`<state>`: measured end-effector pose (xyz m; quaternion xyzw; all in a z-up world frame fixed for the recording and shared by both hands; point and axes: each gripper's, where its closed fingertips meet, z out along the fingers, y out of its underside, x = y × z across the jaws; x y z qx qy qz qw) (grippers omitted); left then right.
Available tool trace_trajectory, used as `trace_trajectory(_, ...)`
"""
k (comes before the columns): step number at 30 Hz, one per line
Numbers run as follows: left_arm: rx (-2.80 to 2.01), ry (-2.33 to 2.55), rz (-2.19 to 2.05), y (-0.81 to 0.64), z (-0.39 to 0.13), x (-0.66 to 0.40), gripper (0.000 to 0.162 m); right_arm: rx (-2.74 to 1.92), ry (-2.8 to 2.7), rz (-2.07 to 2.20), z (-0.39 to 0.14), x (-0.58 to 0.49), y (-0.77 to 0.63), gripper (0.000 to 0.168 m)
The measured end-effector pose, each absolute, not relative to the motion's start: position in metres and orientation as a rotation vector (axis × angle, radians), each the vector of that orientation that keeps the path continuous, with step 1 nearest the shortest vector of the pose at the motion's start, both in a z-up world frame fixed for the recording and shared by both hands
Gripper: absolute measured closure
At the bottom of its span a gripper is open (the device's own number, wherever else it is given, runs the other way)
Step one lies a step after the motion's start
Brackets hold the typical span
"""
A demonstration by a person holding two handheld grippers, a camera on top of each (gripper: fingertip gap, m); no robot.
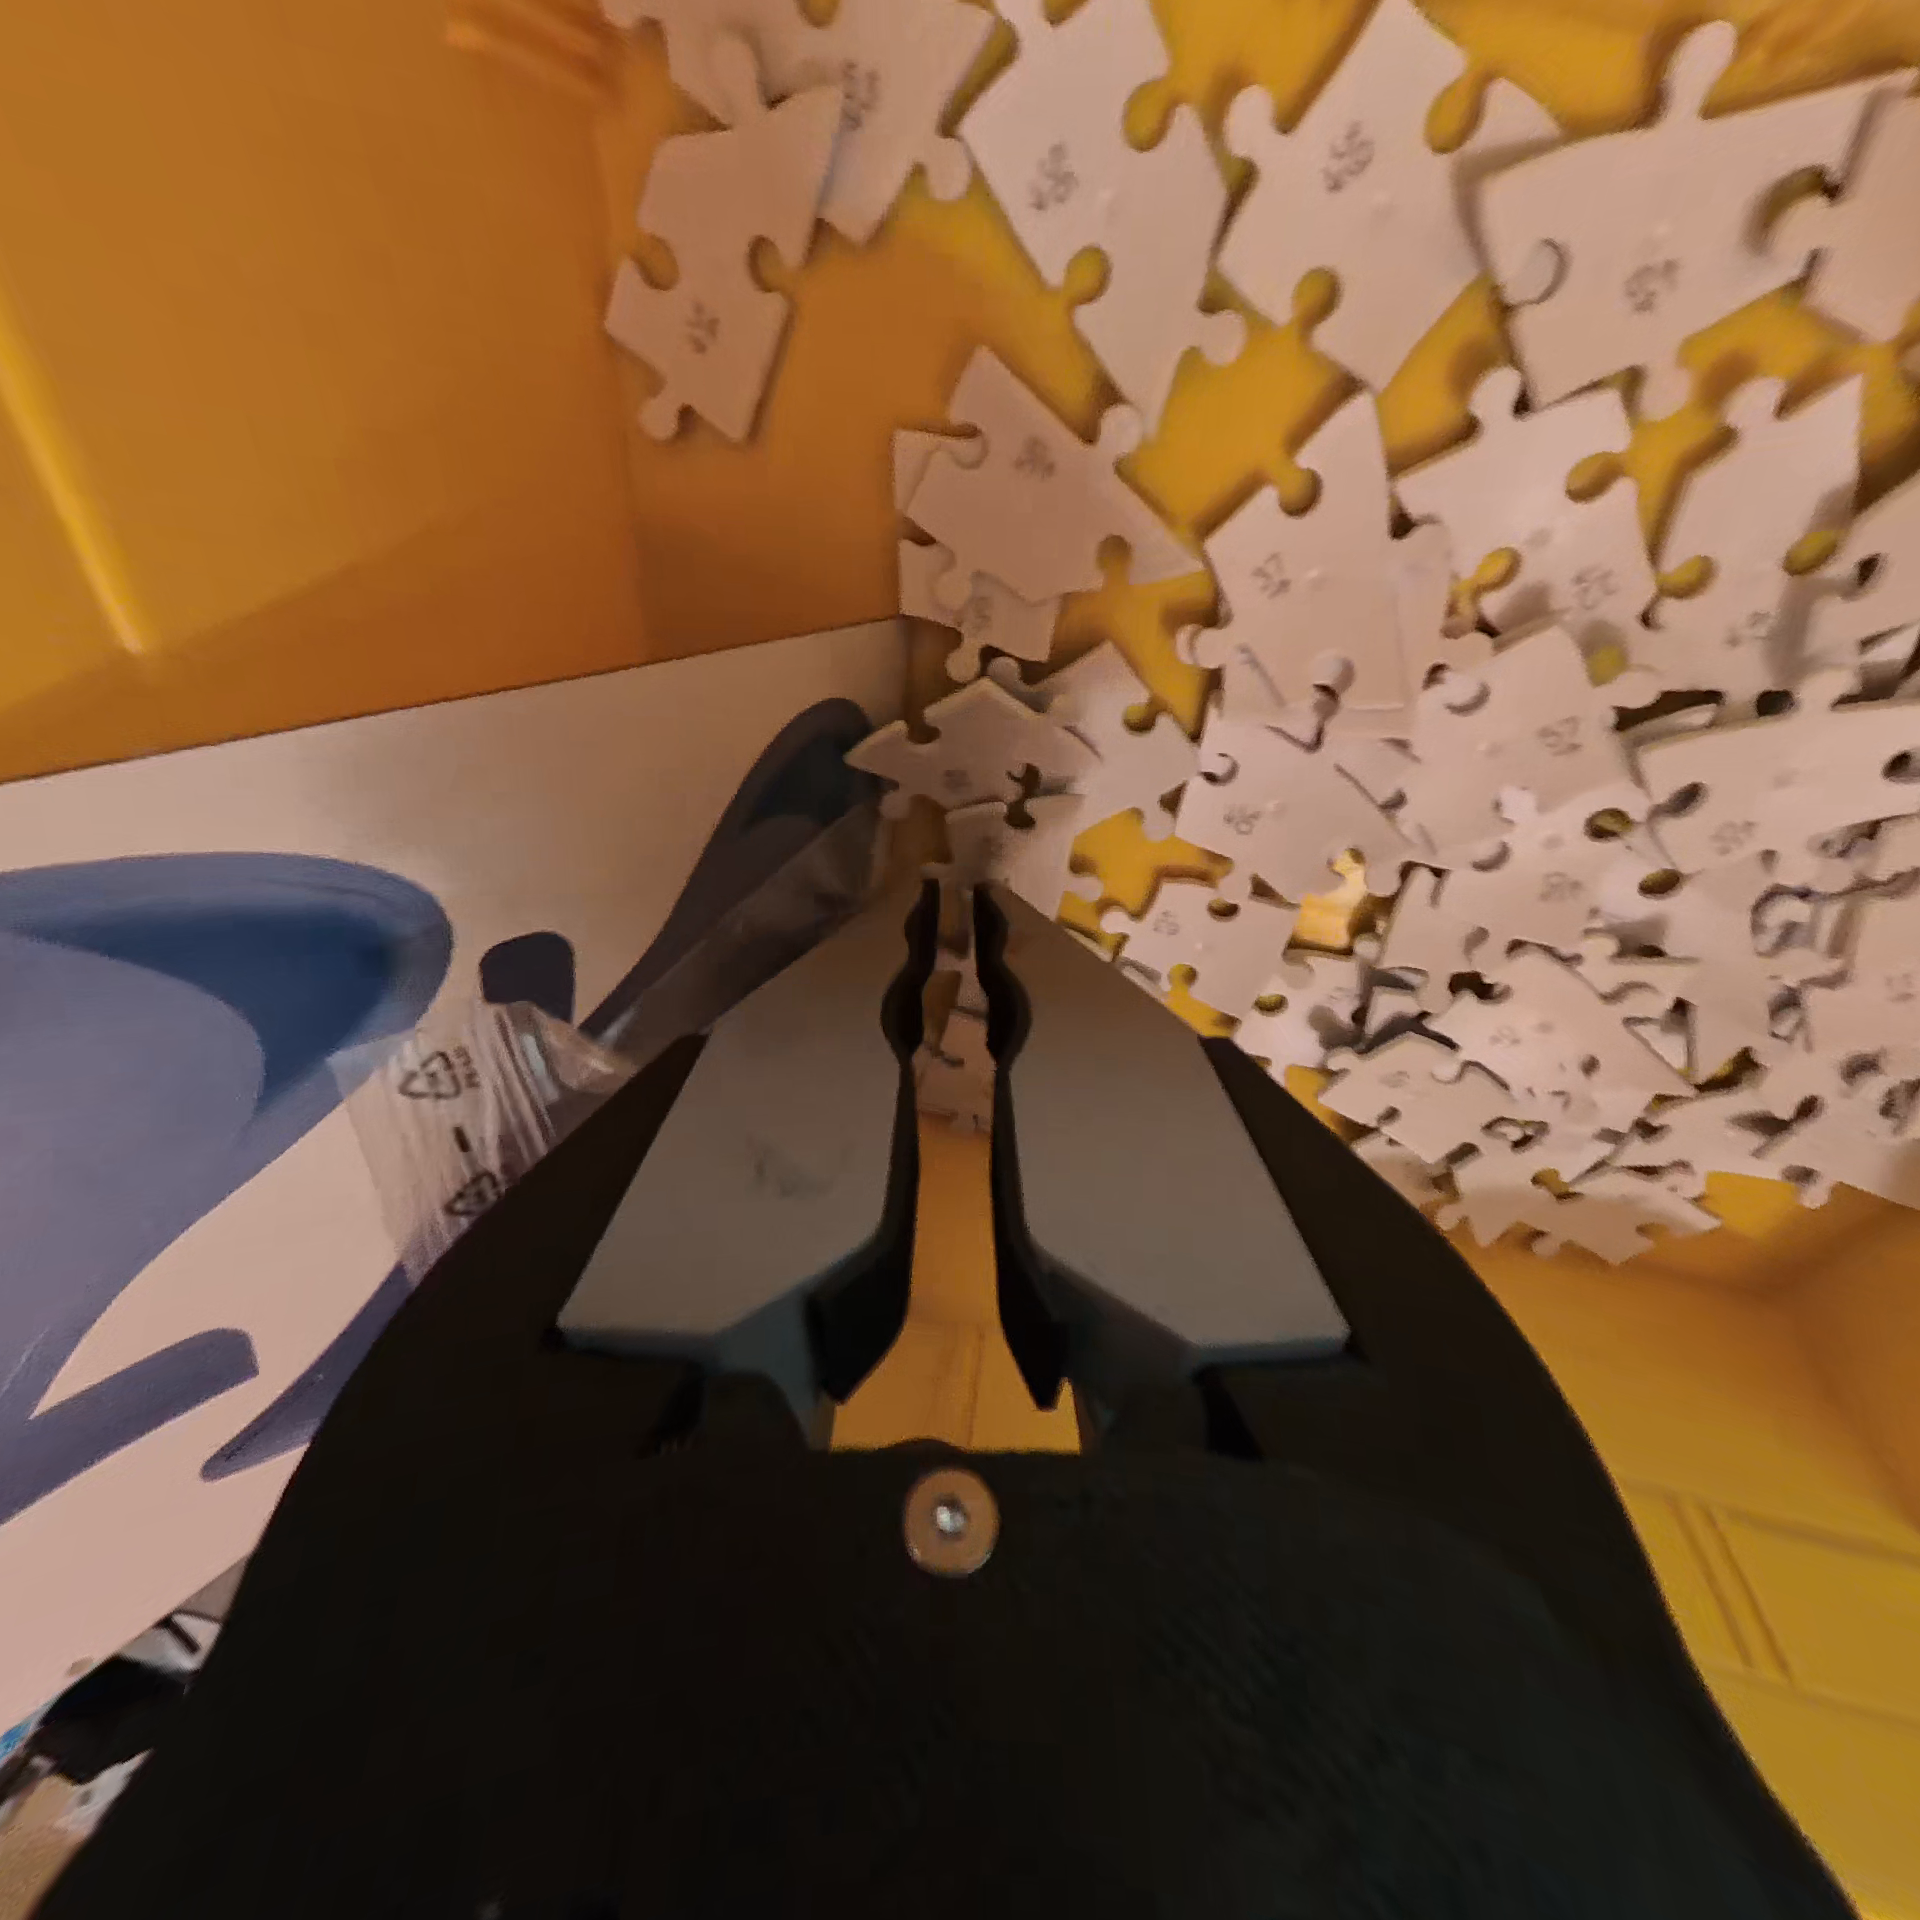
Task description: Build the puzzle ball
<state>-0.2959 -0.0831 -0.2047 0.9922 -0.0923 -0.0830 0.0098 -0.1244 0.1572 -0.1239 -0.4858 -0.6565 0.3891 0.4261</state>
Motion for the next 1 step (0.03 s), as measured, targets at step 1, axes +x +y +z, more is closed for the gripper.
trace_trajectory(1, 3.111, -0.274, -0.261, -0.0811, -0.2029, -0.2973, 0.157, -1.214, -1.639, 0.974, -0.1235, -0.1243, 0.1573, 0.158)
